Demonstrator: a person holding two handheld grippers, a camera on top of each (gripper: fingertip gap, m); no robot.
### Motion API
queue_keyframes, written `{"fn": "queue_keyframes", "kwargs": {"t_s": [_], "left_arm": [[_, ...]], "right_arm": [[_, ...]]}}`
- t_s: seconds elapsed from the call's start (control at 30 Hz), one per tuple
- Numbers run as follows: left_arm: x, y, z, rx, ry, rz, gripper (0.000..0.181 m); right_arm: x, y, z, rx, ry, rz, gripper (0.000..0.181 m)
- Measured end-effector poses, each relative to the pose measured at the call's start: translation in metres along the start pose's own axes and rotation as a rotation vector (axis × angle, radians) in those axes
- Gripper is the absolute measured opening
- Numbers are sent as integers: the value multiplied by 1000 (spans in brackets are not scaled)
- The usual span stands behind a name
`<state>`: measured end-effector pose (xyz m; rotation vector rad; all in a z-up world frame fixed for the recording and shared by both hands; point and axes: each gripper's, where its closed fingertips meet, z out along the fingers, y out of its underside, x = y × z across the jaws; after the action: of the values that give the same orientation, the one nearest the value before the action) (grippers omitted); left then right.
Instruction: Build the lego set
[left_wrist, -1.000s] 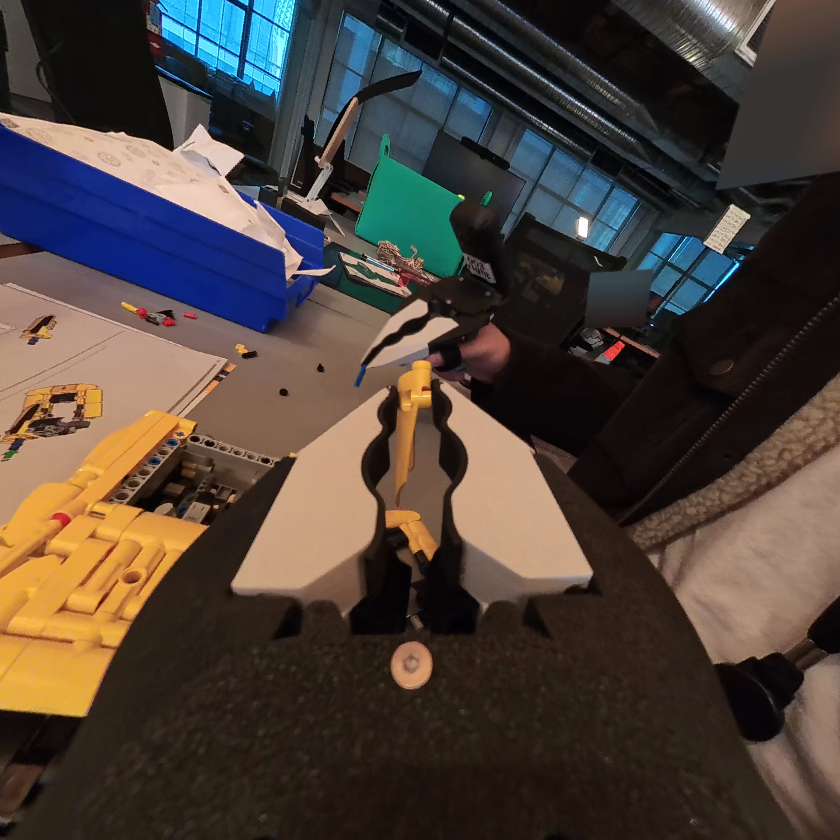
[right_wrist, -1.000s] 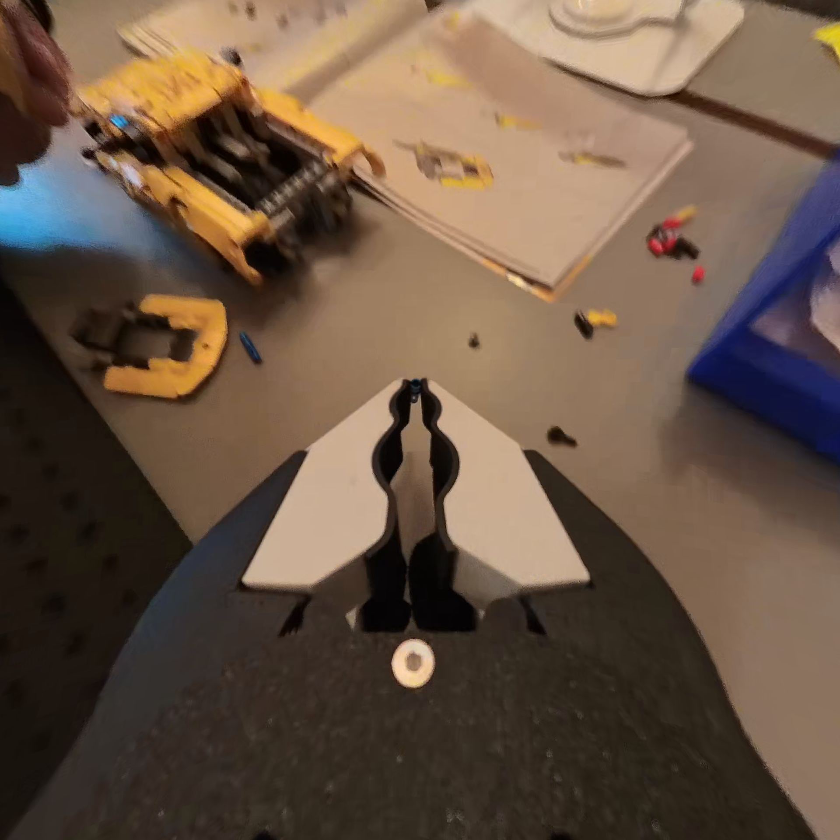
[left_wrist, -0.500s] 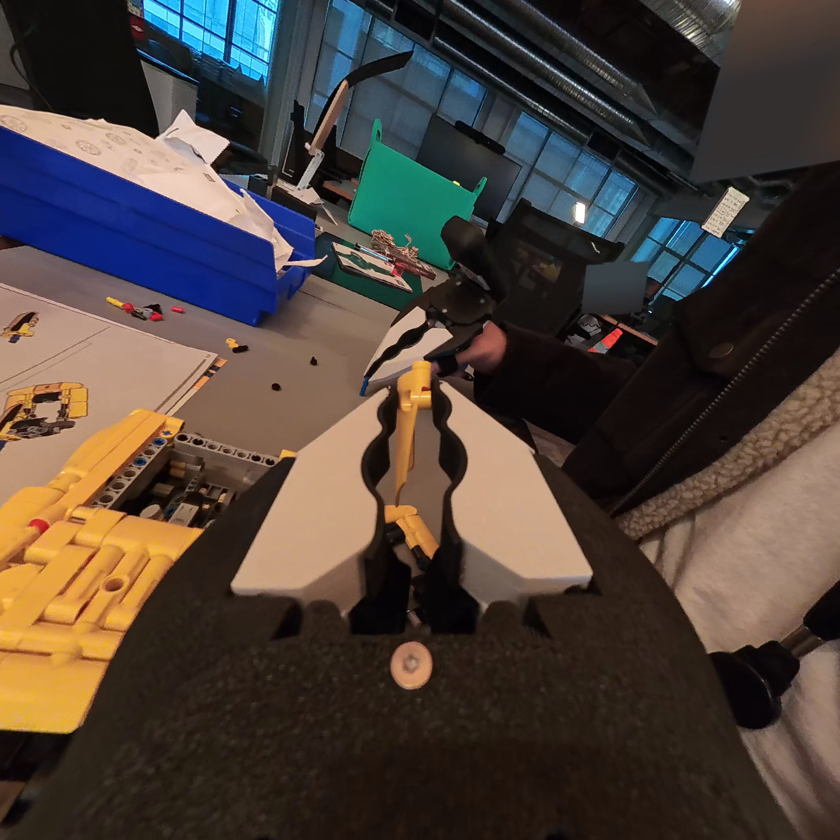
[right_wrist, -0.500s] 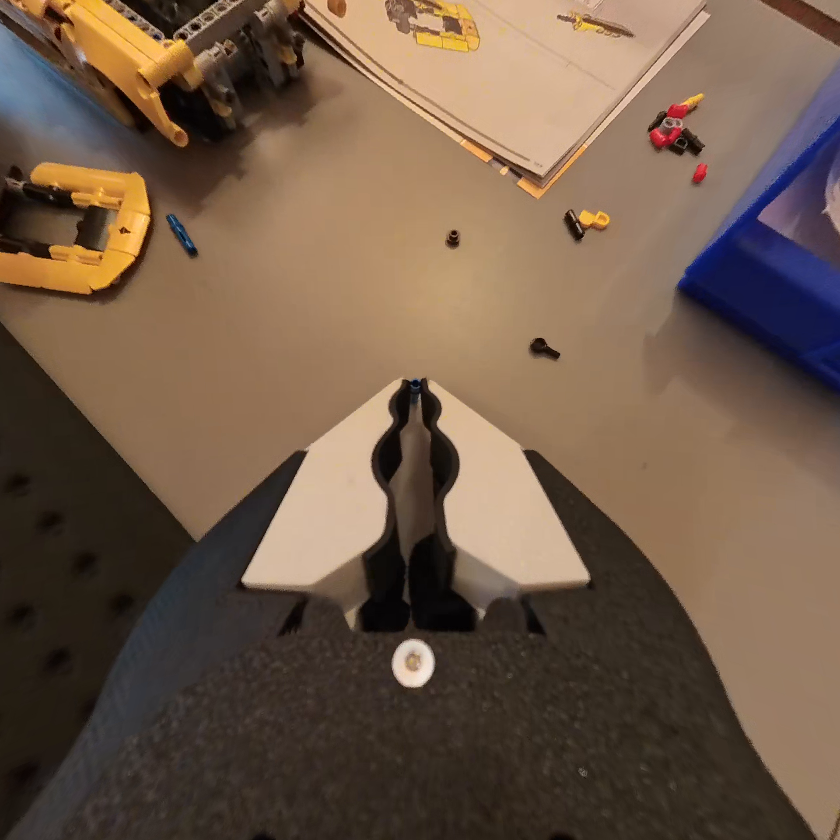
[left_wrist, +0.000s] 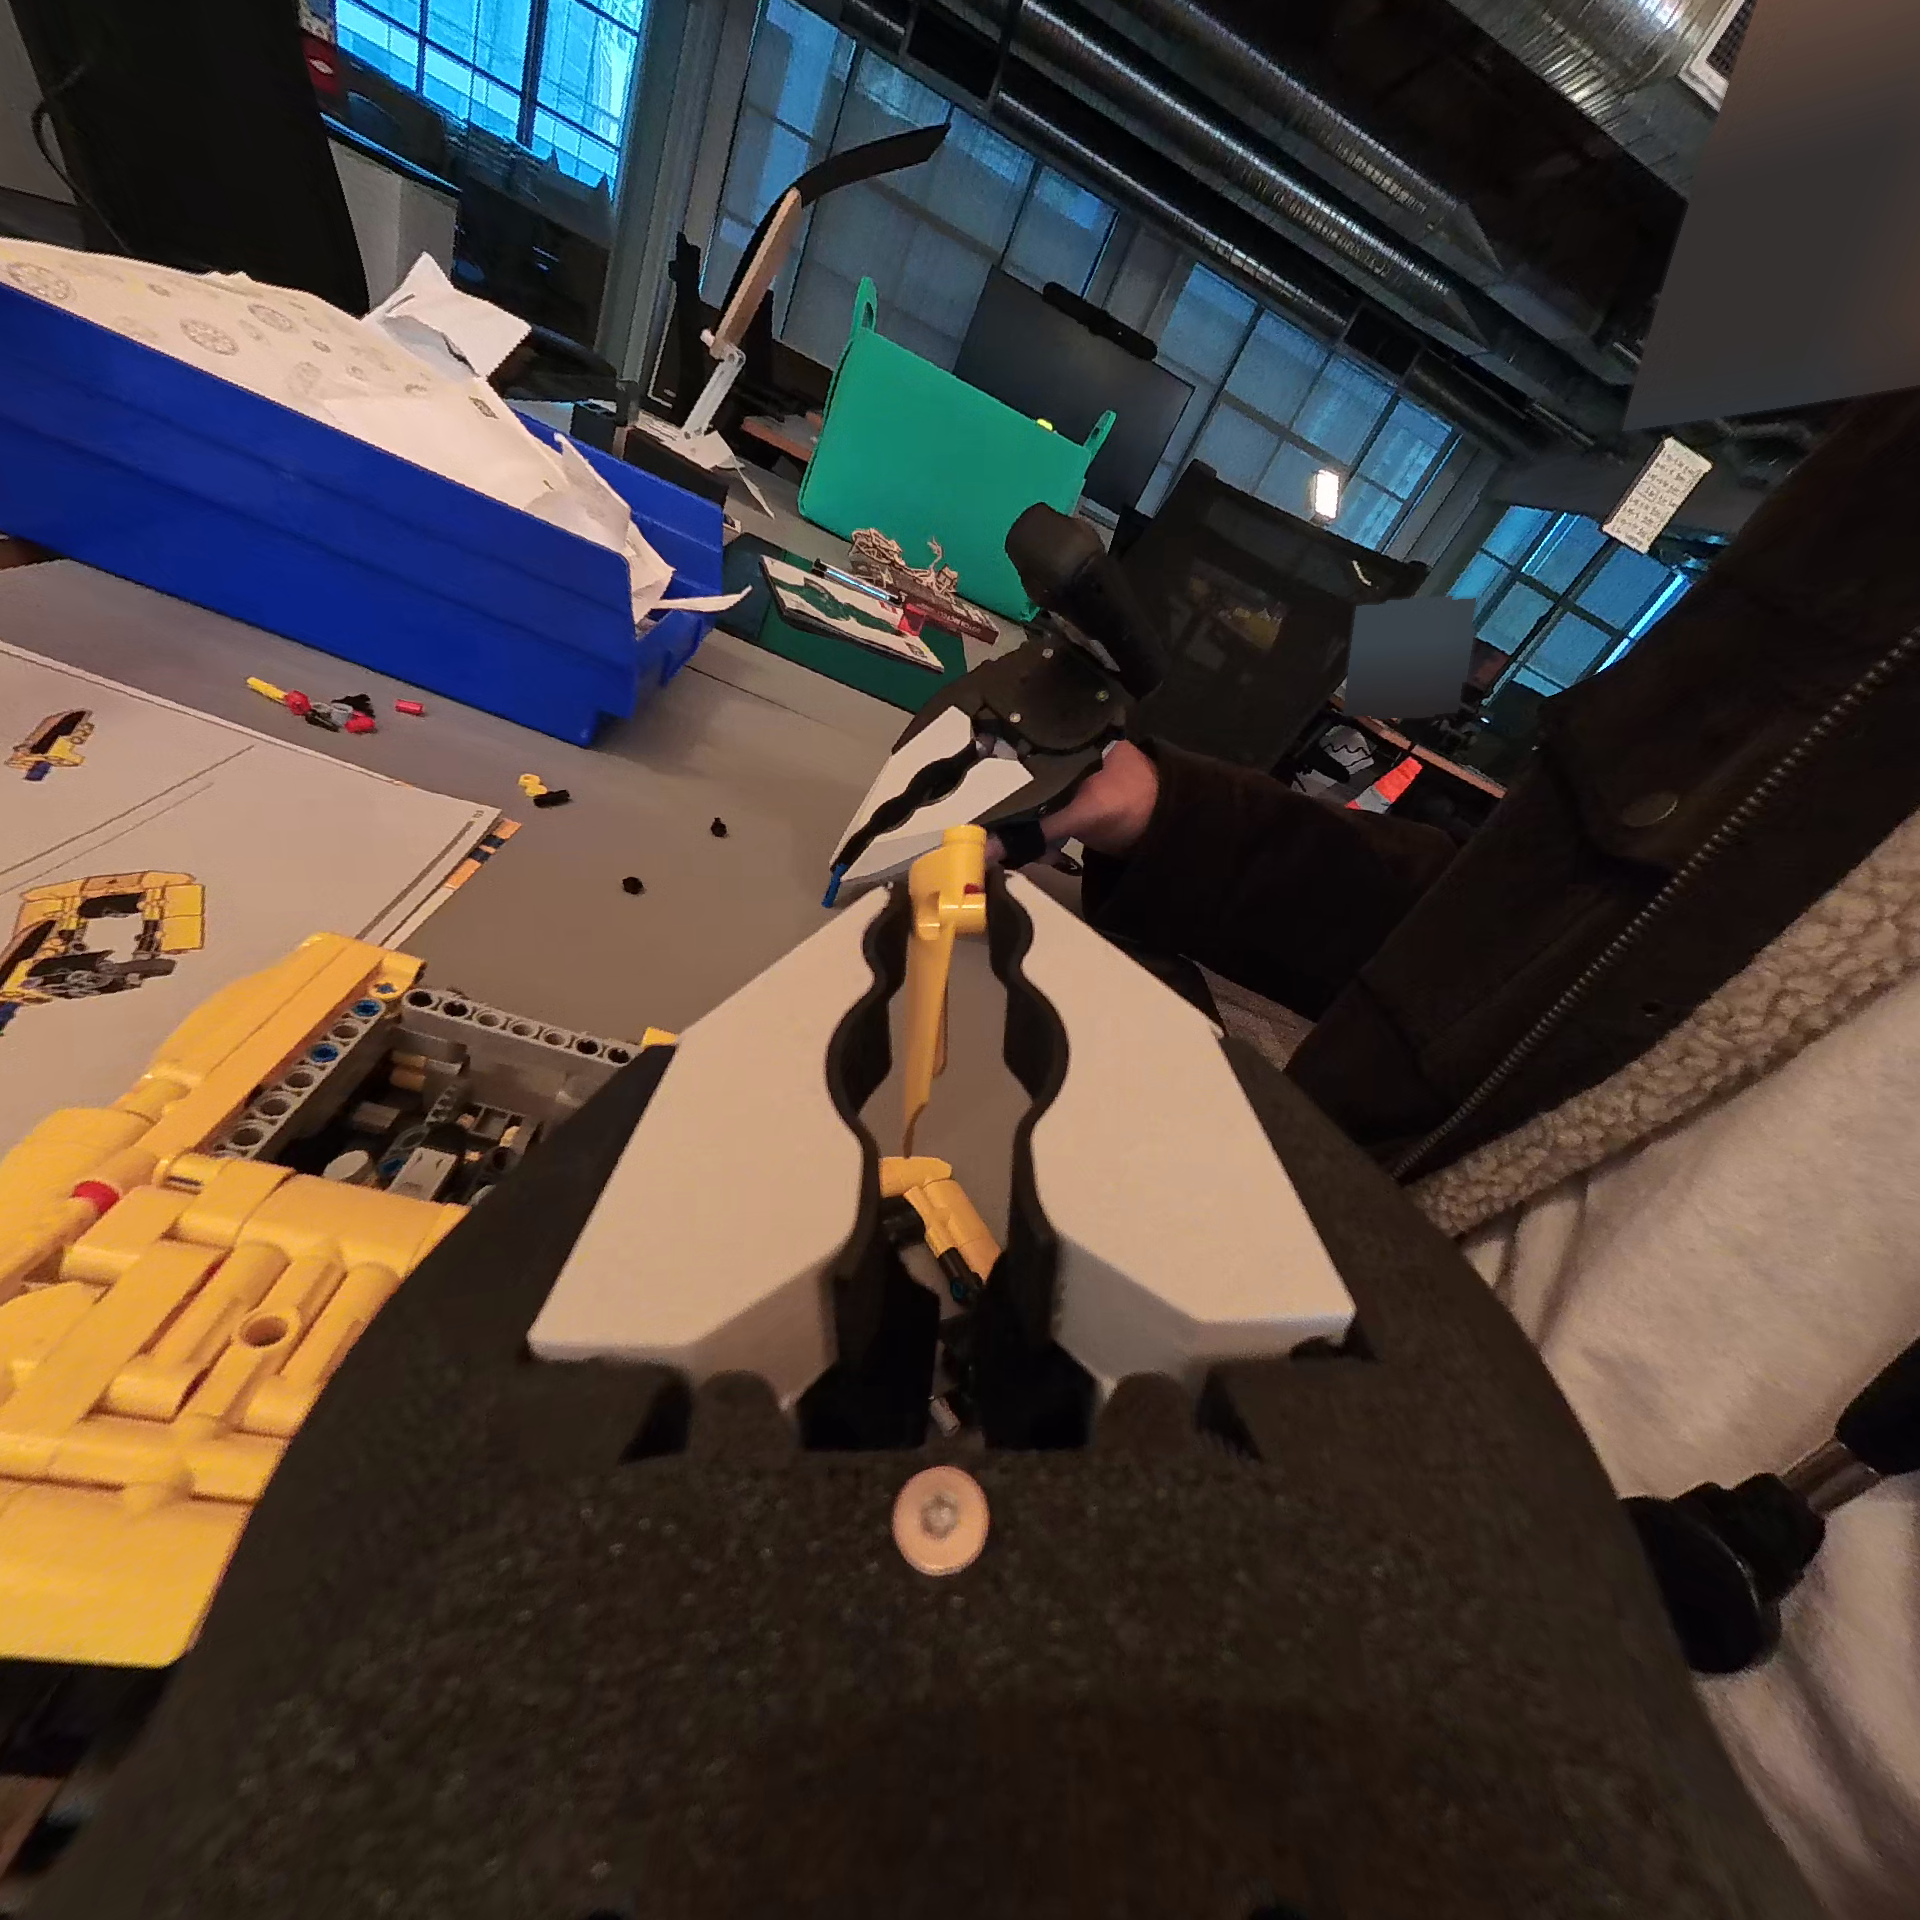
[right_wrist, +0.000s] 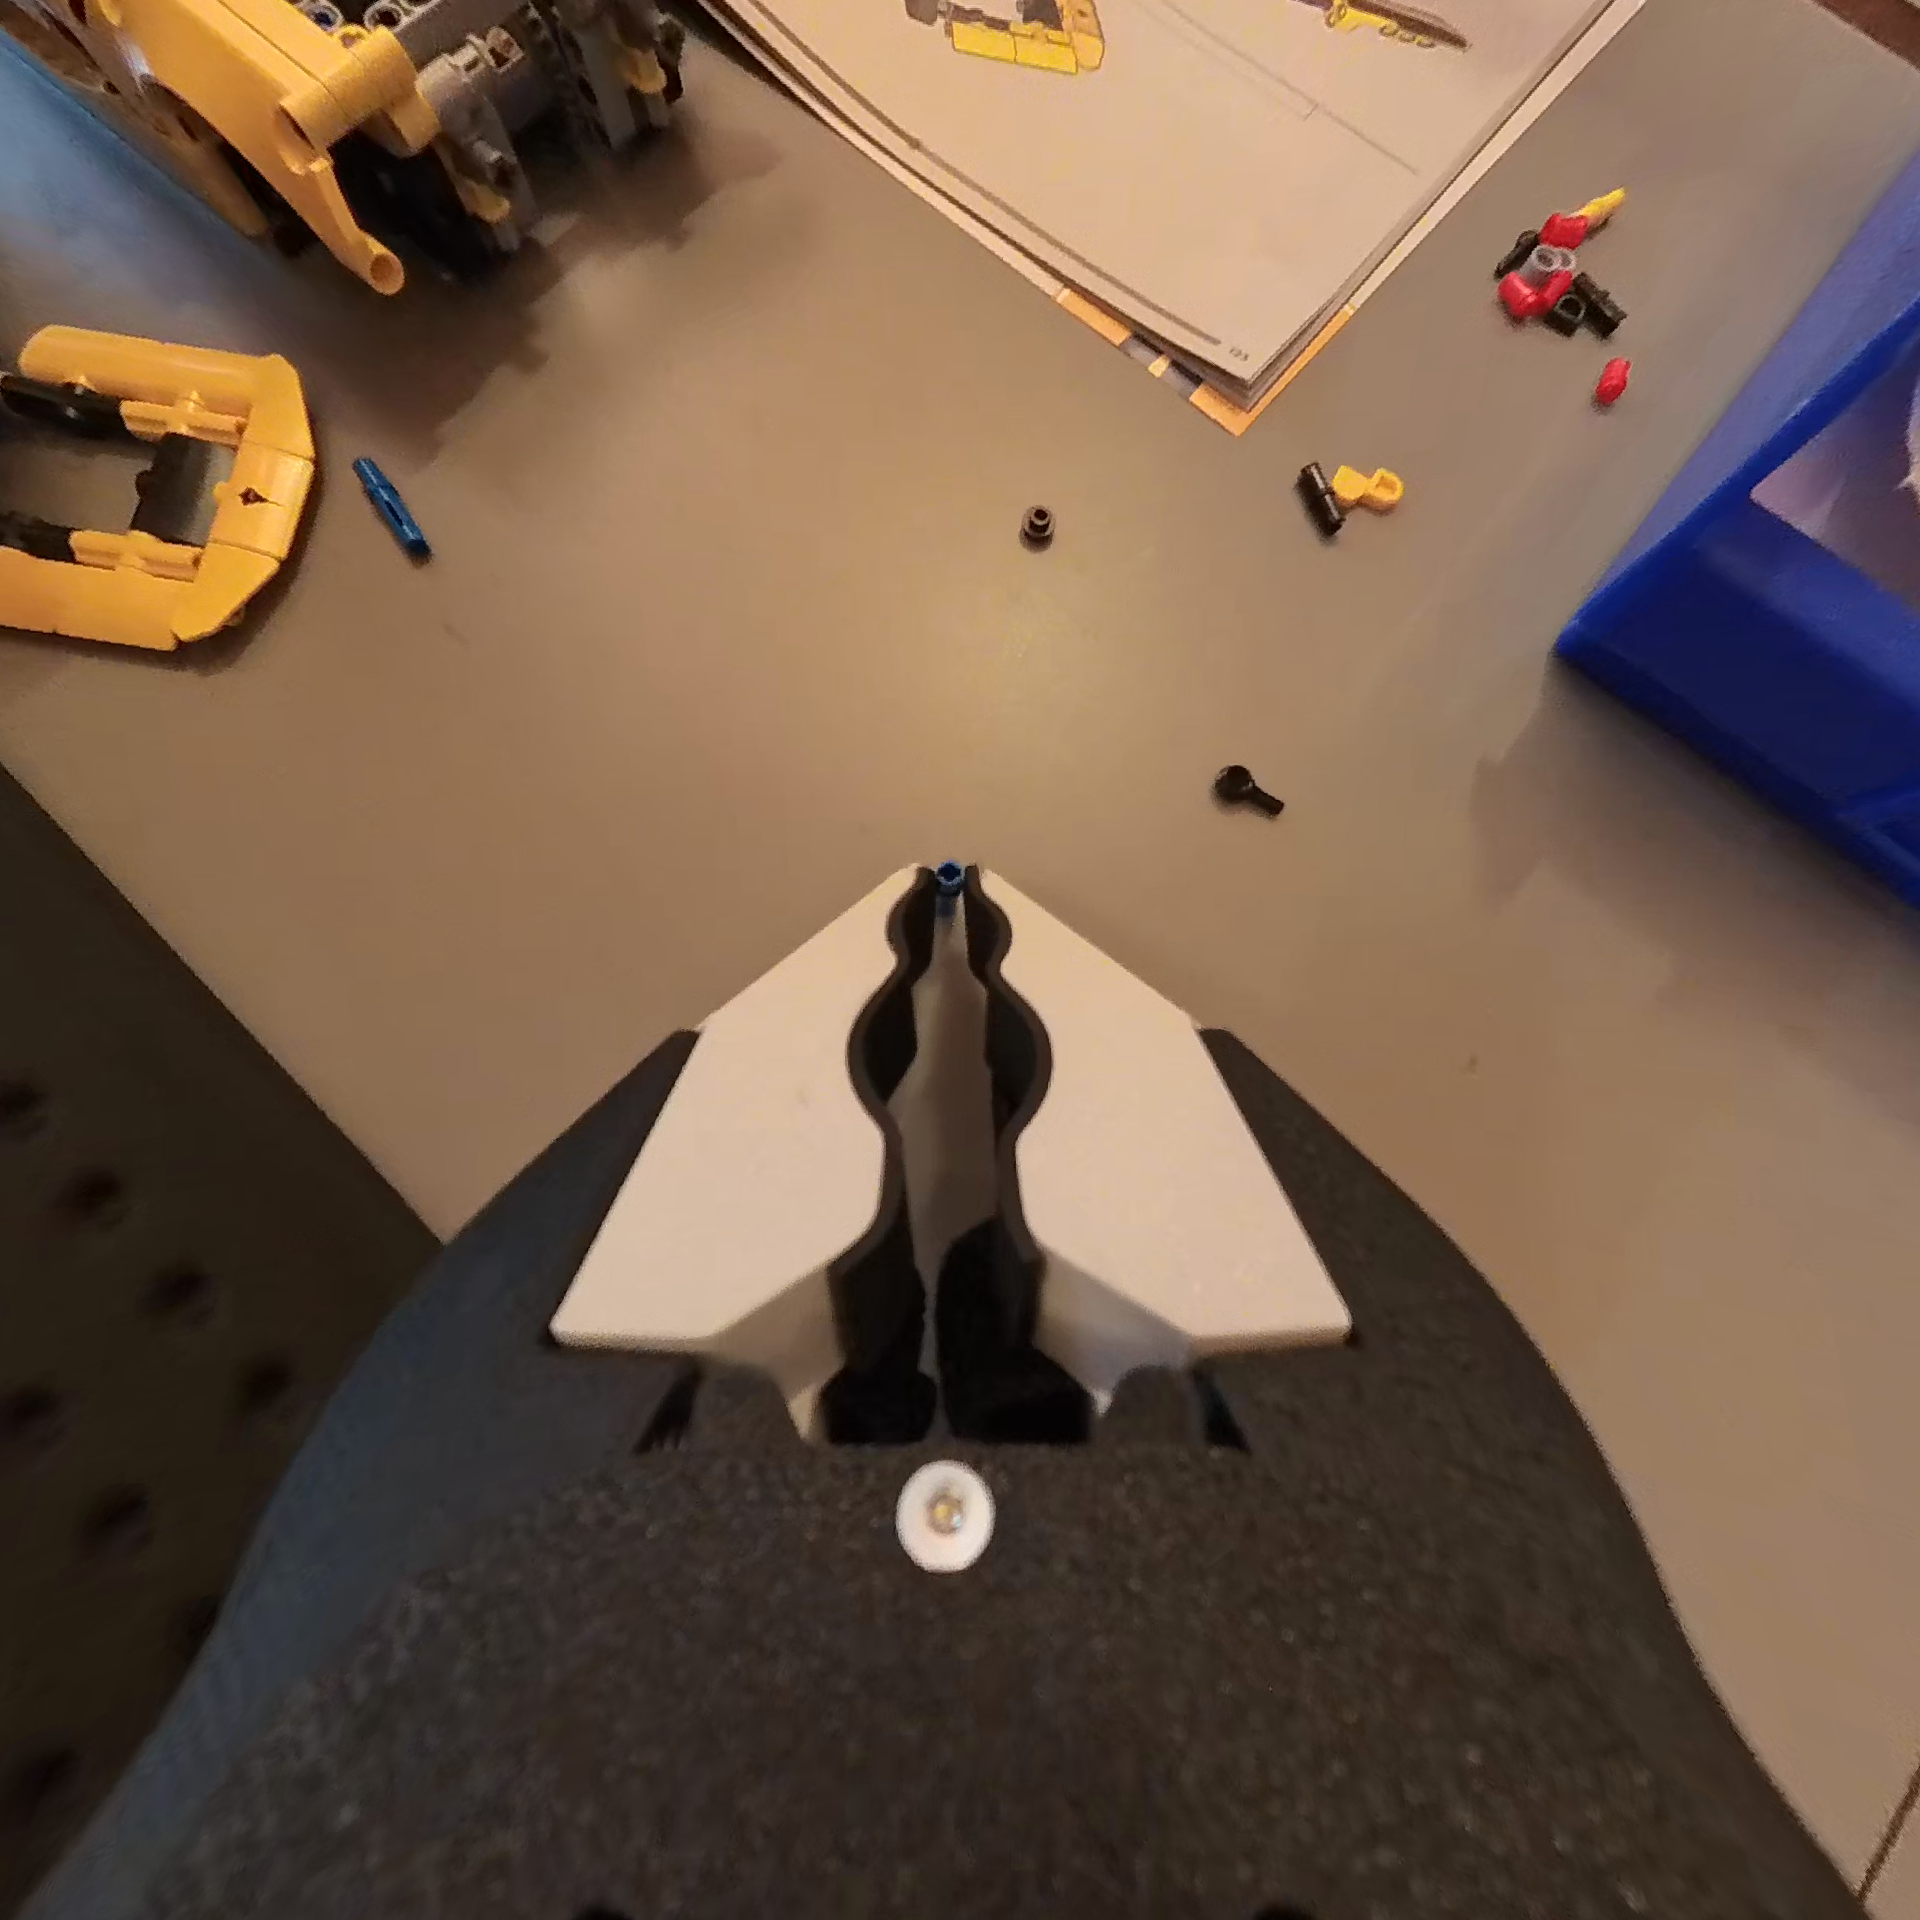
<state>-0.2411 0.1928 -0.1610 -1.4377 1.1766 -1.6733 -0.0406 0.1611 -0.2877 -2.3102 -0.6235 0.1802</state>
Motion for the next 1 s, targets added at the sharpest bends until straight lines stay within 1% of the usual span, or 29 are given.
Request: {"fn": "queue_keyframes", "kwargs": {"t_s": [0.67,0.8,1.0], "left_arm": [[-1,0,0,0,1,-5,14],[-1,0,0,0,1,-5,14],[-1,0,-1,0,1,-5,14]], "right_arm": [[2,1,-1,-52,-6,-14,7],[2,6,2,-85,-1,-24,8],[1,5,4,-97,-14,-26,8]]}}
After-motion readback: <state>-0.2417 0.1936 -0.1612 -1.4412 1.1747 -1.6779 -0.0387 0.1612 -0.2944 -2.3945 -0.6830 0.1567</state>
